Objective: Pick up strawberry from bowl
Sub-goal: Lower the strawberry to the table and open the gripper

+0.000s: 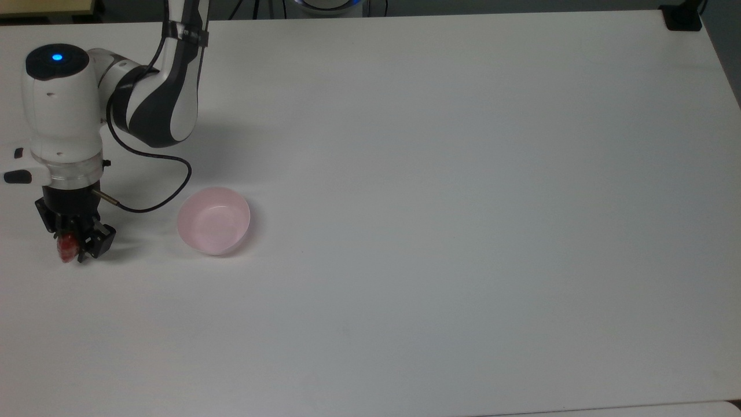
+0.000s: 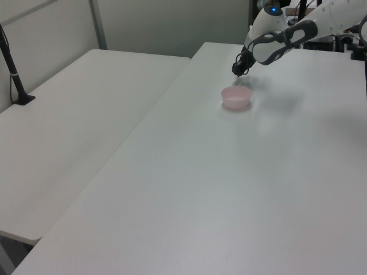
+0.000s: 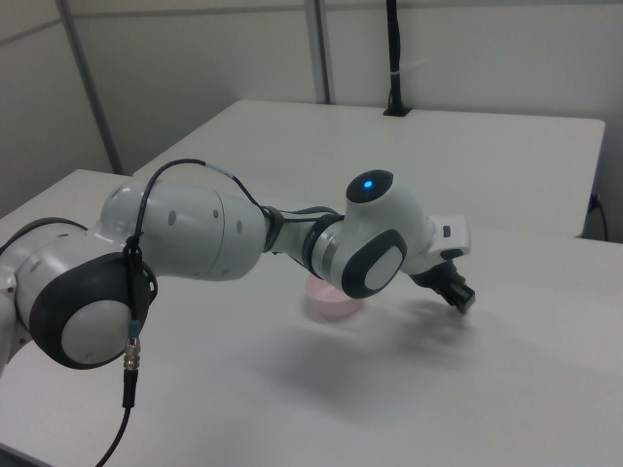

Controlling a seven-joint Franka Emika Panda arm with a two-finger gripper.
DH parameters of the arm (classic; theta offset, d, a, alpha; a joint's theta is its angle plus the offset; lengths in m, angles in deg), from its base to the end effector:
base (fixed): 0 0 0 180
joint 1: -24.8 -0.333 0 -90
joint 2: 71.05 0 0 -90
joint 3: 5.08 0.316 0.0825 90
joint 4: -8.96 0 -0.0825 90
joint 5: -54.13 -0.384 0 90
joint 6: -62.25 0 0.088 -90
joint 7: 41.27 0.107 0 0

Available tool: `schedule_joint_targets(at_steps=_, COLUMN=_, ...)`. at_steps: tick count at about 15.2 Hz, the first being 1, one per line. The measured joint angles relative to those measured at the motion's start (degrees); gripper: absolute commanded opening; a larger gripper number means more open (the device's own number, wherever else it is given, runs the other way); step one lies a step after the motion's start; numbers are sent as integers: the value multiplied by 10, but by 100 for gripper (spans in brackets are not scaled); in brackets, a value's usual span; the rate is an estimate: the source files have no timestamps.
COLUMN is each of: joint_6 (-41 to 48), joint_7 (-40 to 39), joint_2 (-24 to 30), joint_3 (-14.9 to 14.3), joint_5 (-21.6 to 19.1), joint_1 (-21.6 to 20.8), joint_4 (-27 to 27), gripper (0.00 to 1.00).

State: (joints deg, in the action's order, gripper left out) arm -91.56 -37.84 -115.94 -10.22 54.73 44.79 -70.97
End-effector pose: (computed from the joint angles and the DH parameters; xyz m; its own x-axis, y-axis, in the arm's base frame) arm 0.7071 -0.3115 0.2978 0.7914 -0.3678 0.4882 -0.4426 -0.8957 0.0427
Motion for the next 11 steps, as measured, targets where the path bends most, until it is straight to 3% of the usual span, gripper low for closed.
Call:
schedule_joint_targets(at_steps=4, joint_6=0, joint_7=0, joint_2=-2, joint_3=0, joint_5=0, joint_1=0, joint_4=12, gripper=100)
schedule_joint_targets(at_steps=7, joint_6=11, joint_7=1, joint_2=13, joint_3=1, joint_5=0, joint_1=1, joint_4=21, gripper=100)
schedule_joint_targets(at_steps=11, joint_6=107, joint_7=1, joint_2=67, joint_3=19, joint_5=0, joint_1=1, joint_4=28, gripper=100)
